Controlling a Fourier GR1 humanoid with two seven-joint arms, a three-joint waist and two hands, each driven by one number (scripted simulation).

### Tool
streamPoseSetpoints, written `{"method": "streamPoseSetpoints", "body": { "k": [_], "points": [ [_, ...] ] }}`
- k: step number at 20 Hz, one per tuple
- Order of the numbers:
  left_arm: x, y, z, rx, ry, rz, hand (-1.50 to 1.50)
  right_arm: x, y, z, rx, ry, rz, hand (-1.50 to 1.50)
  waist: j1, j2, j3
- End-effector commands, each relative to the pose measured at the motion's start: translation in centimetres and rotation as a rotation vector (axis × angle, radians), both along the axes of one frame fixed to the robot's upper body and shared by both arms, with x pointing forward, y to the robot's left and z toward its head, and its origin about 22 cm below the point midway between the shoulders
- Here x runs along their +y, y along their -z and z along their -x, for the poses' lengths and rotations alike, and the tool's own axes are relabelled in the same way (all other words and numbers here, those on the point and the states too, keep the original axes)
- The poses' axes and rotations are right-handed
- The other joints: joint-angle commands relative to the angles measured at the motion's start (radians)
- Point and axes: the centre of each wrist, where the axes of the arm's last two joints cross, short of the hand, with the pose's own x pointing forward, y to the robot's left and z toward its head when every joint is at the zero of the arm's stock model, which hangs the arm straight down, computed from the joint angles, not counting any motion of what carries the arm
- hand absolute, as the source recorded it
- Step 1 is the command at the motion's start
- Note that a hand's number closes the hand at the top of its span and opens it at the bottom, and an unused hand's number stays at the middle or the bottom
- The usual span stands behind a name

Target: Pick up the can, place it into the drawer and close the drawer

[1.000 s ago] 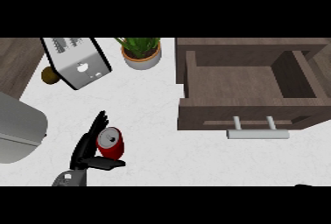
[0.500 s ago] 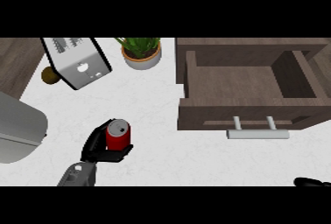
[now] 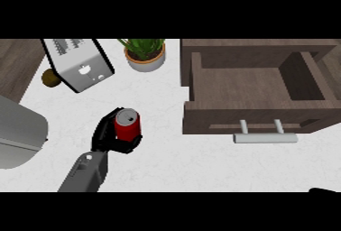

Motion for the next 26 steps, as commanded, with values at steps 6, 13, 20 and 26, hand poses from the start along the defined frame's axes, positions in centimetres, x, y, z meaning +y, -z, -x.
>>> {"method": "streamPoseSetpoints", "body": {
  "k": [6, 13, 20, 26],
  "points": [
    [-3.7, -4.8, -6.2, -0.027, -0.136, 0.024, 1.5, -0.4, -0.7, 0.4, -0.005, -0.004, 0.015, -1.5, -0.007, 0.001, 0.0],
    [-6.0, -10.2, -8.3, -0.121, -0.059, -0.047, 1.5, -0.1, 0.4, -0.5, 0.004, 0.042, 0.007, -1.5, 0.003, -0.003, 0.001],
    [-9.6, -17.9, -9.3, -0.126, -0.015, -0.04, 1.5, 0.7, -1.6, -0.5, -0.016, 0.043, 0.006, -1.5, 0.004, -0.004, 0.0],
    [-12.1, -25.0, -10.7, -0.159, 0.023, -0.051, 1.5, 0.1, -0.8, -0.7, -0.027, 0.029, 0.03, -1.5, 0.002, -0.002, 0.001]
  ]
}}
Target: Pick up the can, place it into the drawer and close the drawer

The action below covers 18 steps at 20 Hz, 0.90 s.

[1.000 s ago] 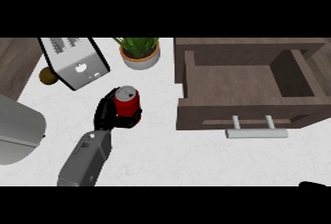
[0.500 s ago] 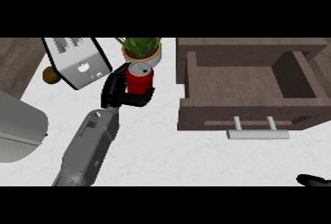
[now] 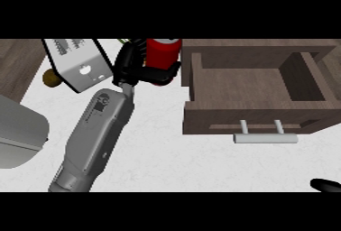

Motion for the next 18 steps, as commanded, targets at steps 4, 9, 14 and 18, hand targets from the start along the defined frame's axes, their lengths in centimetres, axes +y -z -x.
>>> {"method": "streamPoseSetpoints", "body": {
  "k": [4, 9, 14, 18],
  "points": [
    [-4.7, -9.8, -0.4, -0.026, 0.019, -0.038, 1.5, -0.2, 0.1, -0.1, 0.026, 0.015, -0.016, -1.5, 0.0, 0.0, 0.0],
    [-8.2, -11.1, -0.6, -0.015, 0.02, -0.078, 1.5, -0.1, -1.0, 0.2, -0.009, 0.018, -0.006, -1.5, -0.015, 0.003, 0.0],
    [-10.7, -13.0, -1.8, -0.036, -0.009, -0.104, 1.5, 0.5, -0.3, 0.6, -0.021, -0.014, -0.012, -1.5, -0.049, 0.011, 0.001],
    [-12.2, -14.2, -1.9, -0.007, -0.005, -0.124, 1.5, 1.0, -1.3, -0.2, -0.04, -0.024, -0.006, -1.5, -0.055, 0.013, 0.001]
  ]
}}
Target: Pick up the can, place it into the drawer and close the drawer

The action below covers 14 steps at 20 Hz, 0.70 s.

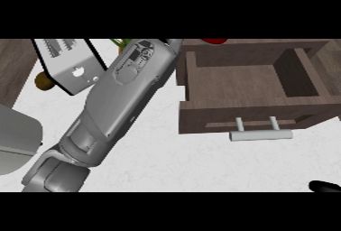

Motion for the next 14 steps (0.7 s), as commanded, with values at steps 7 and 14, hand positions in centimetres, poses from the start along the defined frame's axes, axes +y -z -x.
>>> {"method": "streamPoseSetpoints", "body": {
  "k": [7, 14],
  "points": [
    [-3.3, -3.2, -0.5, 0.013, -0.033, -0.077, 1.5, -0.4, 0.6, -1.5, -0.014, -0.024, -0.008, -1.5, -0.029, 0.008, 0.002],
    [-3.4, -2.5, -1.1, -0.01, -0.075, -0.11, 1.5, -1.6, -0.7, -1.4, -0.006, -0.045, 0.014, -1.5, -0.049, 0.012, 0.002]
  ]
}}
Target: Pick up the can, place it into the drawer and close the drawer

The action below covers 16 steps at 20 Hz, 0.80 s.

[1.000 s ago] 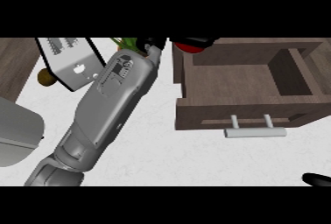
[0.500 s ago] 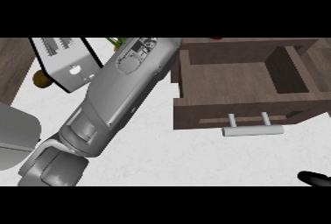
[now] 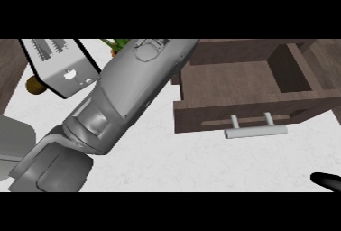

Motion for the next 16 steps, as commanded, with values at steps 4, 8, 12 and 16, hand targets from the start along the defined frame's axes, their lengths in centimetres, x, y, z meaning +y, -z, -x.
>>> {"method": "streamPoseSetpoints", "body": {
  "k": [4, 8, 12, 16],
  "points": [
    [0.0, 0.6, -0.5, -0.008, -0.119, -0.029, -1.5, -0.1, -1.1, -1.0, -0.01, -0.013, 0.014, -1.5, -0.019, 0.008, 0.001],
    [0.4, 2.0, -0.6, -0.008, -0.162, -0.006, -1.5, 0.9, -0.7, -0.9, -0.004, -0.039, 0.024, -1.5, -0.031, 0.01, 0.001],
    [0.1, 1.7, -0.6, -0.032, -0.168, -0.024, -1.5, 0.6, -1.5, -1.7, -0.025, -0.016, 0.105, -1.5, -0.021, 0.008, 0.001],
    [0.1, 0.8, -0.8, -0.033, -0.17, 0.034, -1.5, 0.7, -2.0, -1.9, -0.045, -0.05, 0.178, -1.5, -0.019, 0.011, 0.001]
  ]
}}
